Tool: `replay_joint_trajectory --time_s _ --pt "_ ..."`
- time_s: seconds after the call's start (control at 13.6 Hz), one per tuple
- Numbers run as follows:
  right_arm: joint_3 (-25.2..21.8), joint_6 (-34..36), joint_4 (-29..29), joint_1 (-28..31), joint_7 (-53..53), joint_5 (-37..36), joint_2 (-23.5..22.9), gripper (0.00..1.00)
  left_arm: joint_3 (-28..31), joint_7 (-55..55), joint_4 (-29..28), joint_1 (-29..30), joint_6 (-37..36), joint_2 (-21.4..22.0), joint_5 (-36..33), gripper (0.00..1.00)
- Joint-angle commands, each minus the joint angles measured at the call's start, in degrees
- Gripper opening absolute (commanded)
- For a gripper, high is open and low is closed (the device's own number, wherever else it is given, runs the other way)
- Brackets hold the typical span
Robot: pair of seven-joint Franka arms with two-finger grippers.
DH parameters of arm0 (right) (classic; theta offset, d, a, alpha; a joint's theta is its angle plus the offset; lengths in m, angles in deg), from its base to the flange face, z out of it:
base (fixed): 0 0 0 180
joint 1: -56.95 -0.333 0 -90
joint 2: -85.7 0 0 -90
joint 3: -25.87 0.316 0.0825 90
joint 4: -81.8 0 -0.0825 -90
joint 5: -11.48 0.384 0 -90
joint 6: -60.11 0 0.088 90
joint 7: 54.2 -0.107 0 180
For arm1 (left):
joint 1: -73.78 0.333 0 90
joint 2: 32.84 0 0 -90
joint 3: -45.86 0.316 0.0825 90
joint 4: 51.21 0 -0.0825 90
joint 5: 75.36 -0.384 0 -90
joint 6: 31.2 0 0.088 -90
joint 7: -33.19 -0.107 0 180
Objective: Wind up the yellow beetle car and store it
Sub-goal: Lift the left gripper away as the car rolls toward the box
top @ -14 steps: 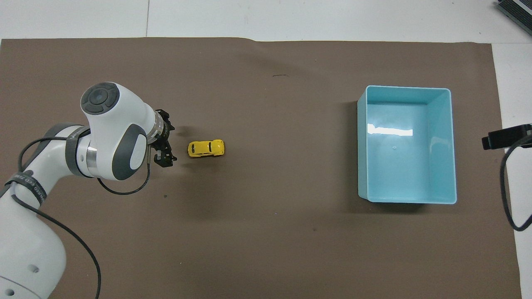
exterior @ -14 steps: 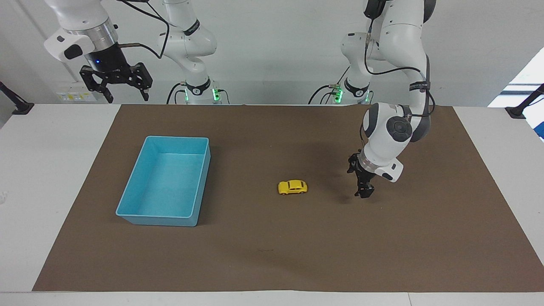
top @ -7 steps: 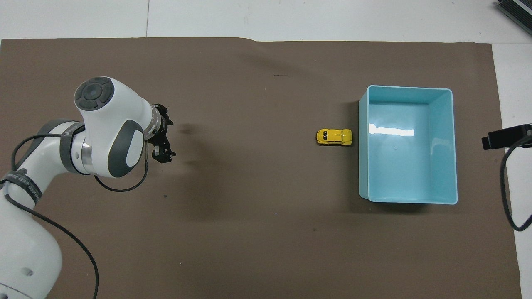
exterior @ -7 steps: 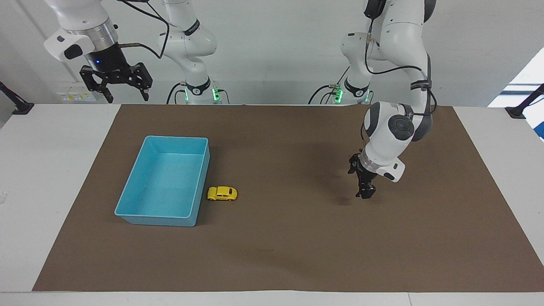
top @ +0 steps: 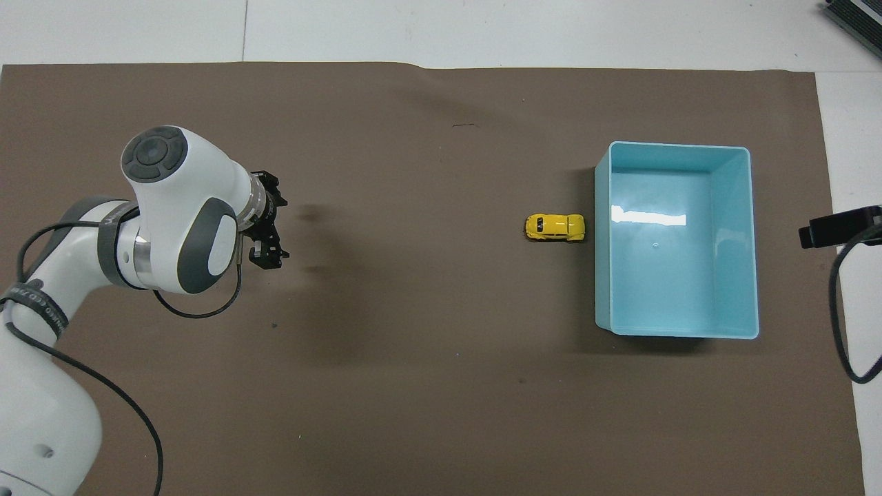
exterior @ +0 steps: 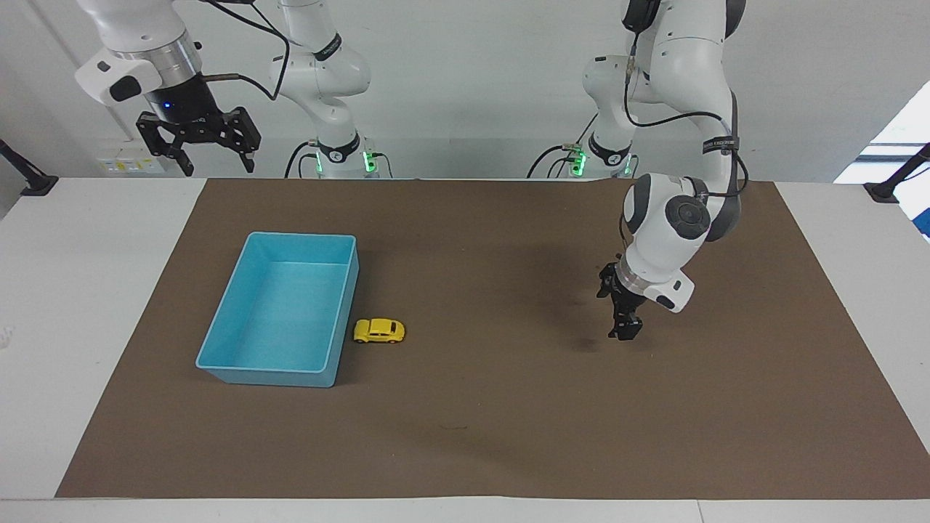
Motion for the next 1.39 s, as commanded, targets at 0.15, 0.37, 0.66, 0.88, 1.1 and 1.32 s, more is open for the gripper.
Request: replay_joint_trajectory --time_s 0.15,0.37,0.66,0.88,1.1,1.32 --pt "0.15 0.5 -0.37 0.35 -0.47 0.55 0.84 1.0 0.99 -5.24 1.33 1.5 -0.57 1.99 -2.12 1.0" --pt "0.24 0.41 -0.37 0.35 -0.47 0.55 0.84 1.0 0.9 -9.27 1.41 2.91 -0.66 3.31 -3.18 1.0" --pt "0.24 0.42 -0.37 0.35 -0.47 0.55 0.84 1.0 1.07 -19.64 1.24 4.31 -1.44 5.94 -3.18 1.0" --pt "0.15 0.5 -0.37 0.35 -0.47 0.55 0.84 1.0 1.07 -28.87 1.06 6.07 -1.88 8.05 -3.27 1.0" --pt "0.07 0.68 -0.37 0.44 -0.03 0.55 0.84 1.0 0.99 -41.86 1.15 8.71 -6.0 11.82 -3.27 1.0" --pt "0.41 0.15 -0.37 0.26 0.23 1.5 1.1 1.0 1.07 -50.76 1.24 9.06 -9.0 13.5 -3.27 1.0"
